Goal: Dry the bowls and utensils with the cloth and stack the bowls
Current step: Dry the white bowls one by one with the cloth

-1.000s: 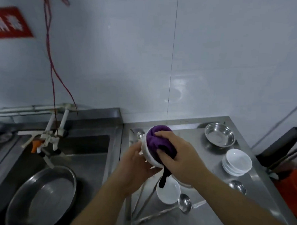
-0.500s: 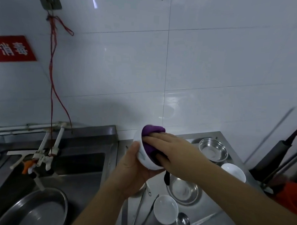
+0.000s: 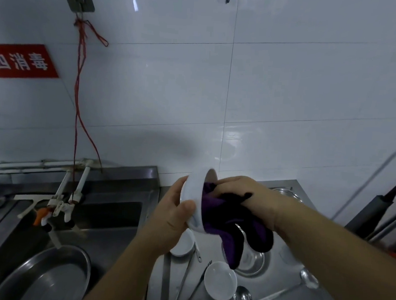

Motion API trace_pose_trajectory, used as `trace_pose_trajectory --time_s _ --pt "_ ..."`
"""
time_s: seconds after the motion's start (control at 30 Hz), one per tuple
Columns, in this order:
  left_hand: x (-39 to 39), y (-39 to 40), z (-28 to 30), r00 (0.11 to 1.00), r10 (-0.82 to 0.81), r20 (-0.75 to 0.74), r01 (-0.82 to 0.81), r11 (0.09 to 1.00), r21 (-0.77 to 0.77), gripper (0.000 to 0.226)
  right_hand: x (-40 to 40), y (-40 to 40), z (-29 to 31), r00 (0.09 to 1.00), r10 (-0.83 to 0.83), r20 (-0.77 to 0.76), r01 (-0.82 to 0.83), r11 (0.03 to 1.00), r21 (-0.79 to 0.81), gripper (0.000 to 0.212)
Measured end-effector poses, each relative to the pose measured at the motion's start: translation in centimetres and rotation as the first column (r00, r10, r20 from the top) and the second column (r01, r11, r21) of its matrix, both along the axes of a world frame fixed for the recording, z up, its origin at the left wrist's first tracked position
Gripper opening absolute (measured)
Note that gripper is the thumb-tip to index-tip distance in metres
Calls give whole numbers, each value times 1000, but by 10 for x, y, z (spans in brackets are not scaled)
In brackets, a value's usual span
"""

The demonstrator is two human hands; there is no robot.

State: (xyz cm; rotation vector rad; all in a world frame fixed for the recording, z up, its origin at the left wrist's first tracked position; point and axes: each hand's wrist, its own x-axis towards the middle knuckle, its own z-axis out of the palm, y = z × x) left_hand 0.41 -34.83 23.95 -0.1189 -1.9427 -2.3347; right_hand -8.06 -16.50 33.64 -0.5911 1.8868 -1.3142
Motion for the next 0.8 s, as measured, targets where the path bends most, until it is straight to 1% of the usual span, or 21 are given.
trace_pose_trajectory --time_s 0.07,0.1,0.13,0.17,0.2,0.23,0.27,0.3,0.33,0.37,0.4,0.43,0.47,0.5,0.57,0.6,0.63,0.67,0.7,0.73,0.8 --pt "6 8 -5 999 -48 -12 48 997 55 108 3 3 -4 1000 -21 -7 20 997 -69 44" --pt "9 13 -4 998 -69 10 67 990 123 113 2 2 -10 998 -55 4 55 986 -156 47" --pt "11 18 -3 995 -82 51 71 978 196 119 5 3 -13 996 -79 38 87 964 -252 43" --pt "12 22 -2 993 -84 81 61 965 254 120 7 2 -20 992 -103 77 122 941 -315 38" --pt "12 24 -3 993 -75 94 45 957 288 116 14 -1 -22 988 -115 108 146 922 -359 33" --pt "11 26 -3 994 -50 97 19 956 292 106 19 -5 -26 977 -154 145 201 892 -404 28" --pt "10 27 -2 996 -23 92 -4 959 282 93 26 -9 -24 956 -183 230 273 845 -460 24" --pt "9 29 0 996 3 91 -28 960 278 82 29 -17 -24 936 -228 269 337 799 -498 23" --pt "8 30 3 995 27 93 -53 957 284 75 30 -23 -24 937 -274 218 349 775 -527 25" --pt "7 31 5 994 46 97 -72 956 286 71 30 -28 -28 938 -344 43 313 787 -531 24" --pt "5 32 6 993 65 100 -91 954 285 70 30 -31 -29 908 -386 -164 260 824 -504 19" --pt "4 31 8 991 93 99 -118 952 284 73 26 -32 -31 839 -402 -366 217 865 -453 18" --pt "2 30 10 988 125 96 -148 946 289 80 22 -32 -31 779 -381 -498 180 897 -404 21" --pt "1 28 11 983 151 100 -175 939 295 91 17 -30 -30 724 -334 -604 138 927 -348 25" --pt "-1 21 14 974 195 120 -220 939 264 105 10 -28 -27 600 -165 -783 59 985 -163 32" --pt "-2 18 15 968 216 128 -240 944 226 107 7 -28 -26 556 -85 -827 42 996 -74 32" --pt "-2 16 16 963 233 133 -255 948 188 108 5 -29 -25 534 -32 -845 37 999 -14 30" --pt "-2 14 17 962 241 127 -260 952 162 107 4 -29 -23 540 2 -841 38 999 26 26" --pt "-2 13 18 964 242 113 -256 956 141 104 3 -29 -20 581 14 -814 41 998 47 22" --pt "-1 13 19 966 237 103 -249 962 116 102 1 -28 -17 644 15 -765 45 997 58 19" --pt "1 13 19 971 224 86 -228 973 44 100 -2 -24 -11 798 6 -603 45 997 68 21"
